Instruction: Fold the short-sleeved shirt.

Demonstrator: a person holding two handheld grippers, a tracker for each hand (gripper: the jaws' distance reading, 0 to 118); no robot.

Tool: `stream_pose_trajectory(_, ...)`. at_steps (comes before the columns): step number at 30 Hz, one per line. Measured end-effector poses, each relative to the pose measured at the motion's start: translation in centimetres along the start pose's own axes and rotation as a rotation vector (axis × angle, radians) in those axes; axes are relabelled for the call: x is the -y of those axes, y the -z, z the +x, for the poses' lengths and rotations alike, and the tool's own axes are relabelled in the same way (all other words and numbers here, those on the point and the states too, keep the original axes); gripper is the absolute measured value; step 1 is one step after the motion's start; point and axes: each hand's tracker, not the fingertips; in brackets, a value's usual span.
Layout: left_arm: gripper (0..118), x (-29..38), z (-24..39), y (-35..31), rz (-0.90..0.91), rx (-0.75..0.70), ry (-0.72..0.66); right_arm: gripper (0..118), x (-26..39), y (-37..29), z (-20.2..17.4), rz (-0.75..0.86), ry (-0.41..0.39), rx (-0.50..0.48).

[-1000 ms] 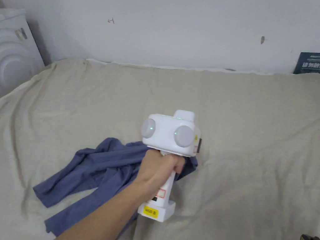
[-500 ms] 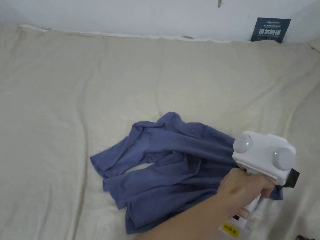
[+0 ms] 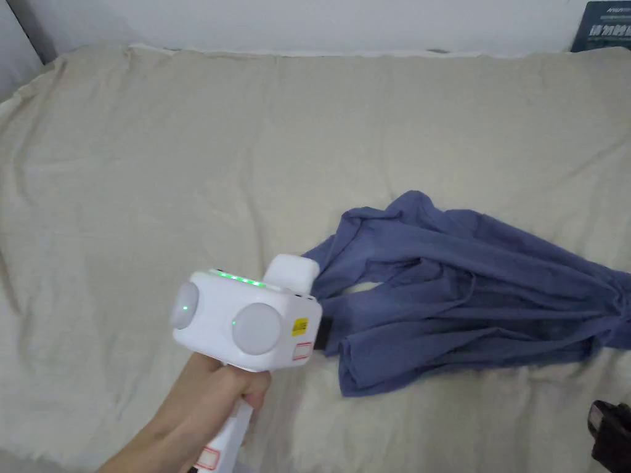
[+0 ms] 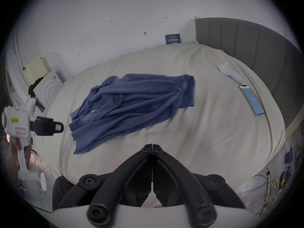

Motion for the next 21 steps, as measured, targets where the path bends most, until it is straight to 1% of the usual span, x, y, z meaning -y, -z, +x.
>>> stream_pose_trajectory(1,0,1.1,-2.0,-0.1,0.001,-0.043,-0.048,0,0.1,0.2,-0.5,-0.004,-0.008,-0.009)
stream_pose_trajectory(3,0,1.7,-5.1,-0.1,-0.043,-0.028,-0.14,0,0.2,0.5,-1.5,-0.007,-0.023,-0.016)
stream_pose_trajectory(4,0,1.8,-6.4,-0.1,-0.047,-0.017,-0.166,0,0.3,0.7,-2.0,-0.011,-0.03,-0.016)
stream_pose_trajectory(6,0,1.1,-7.1,0.6,-0.029,0.031,-0.201,0,0.3,1.1,-2.8,-0.025,-0.04,-0.023)
stream_pose_trajectory(7,0,0.9,-6.1,0.3,-0.006,0.04,-0.209,0,0.3,1.4,-3.1,-0.034,-0.044,-0.027)
stream_pose_trajectory(8,22,0.4,-5.4,0.7,0.006,0.038,-0.211,0,0.3,1.5,-3.3,-0.042,-0.05,-0.028)
stream_pose_trajectory(9,69,-0.4,-4.6,1.4,0.009,0.023,-0.206,0,0.2,1.7,-3.5,-0.049,-0.058,-0.027)
stream_pose_trajectory(10,118,-1.2,-4.0,2.4,0.001,0.014,-0.202,0,0.2,1.8,-3.6,-0.05,-0.063,-0.026)
stream_pose_trajectory(11,114,-2.1,-3.6,3.4,-0.043,0.007,-0.186,0,0.1,1.9,-3.6,-0.052,-0.067,-0.026)
stream_pose_trajectory(12,111,-3.4,-2.9,3.9,0.018,0.006,-0.166,0,0.0,2.0,-3.6,-0.053,-0.07,-0.026)
stream_pose_trajectory(14,111,-4.8,-0.6,6.0,-0.074,-0.007,-0.161,0,-0.1,2.2,-3.4,-0.059,-0.073,-0.026)
stream_pose_trajectory(16,111,-3.8,-0.9,6.6,-0.068,-0.019,-0.179,0,-0.1,2.5,-3.2,-0.065,-0.07,-0.023)
stream_pose_trajectory(17,106,-3.9,-0.4,7.3,-0.071,-0.039,-0.174,0,0.0,2.7,-3.0,-0.071,-0.07,-0.021)
stream_pose_trajectory(18,95,-3.9,0.2,7.9,-0.093,-0.082,-0.165,0,0.0,2.9,-2.9,-0.079,-0.069,-0.019)
stream_pose_trajectory(19,82,-4.1,-0.9,10.4,-0.114,-0.108,-0.153,0,0.0,3.0,-2.8,-0.086,-0.071,-0.019)
stream_pose_trajectory(20,71,-3.7,-0.6,10.4,-0.102,-0.141,-0.136,0,0.0,3.2,-2.7,-0.092,-0.074,-0.018)
stream_pose_trajectory(21,39,-3.4,-0.5,10.1,-0.072,-0.17,-0.107,0,0.0,3.2,-2.7,-0.093,-0.076,-0.016)
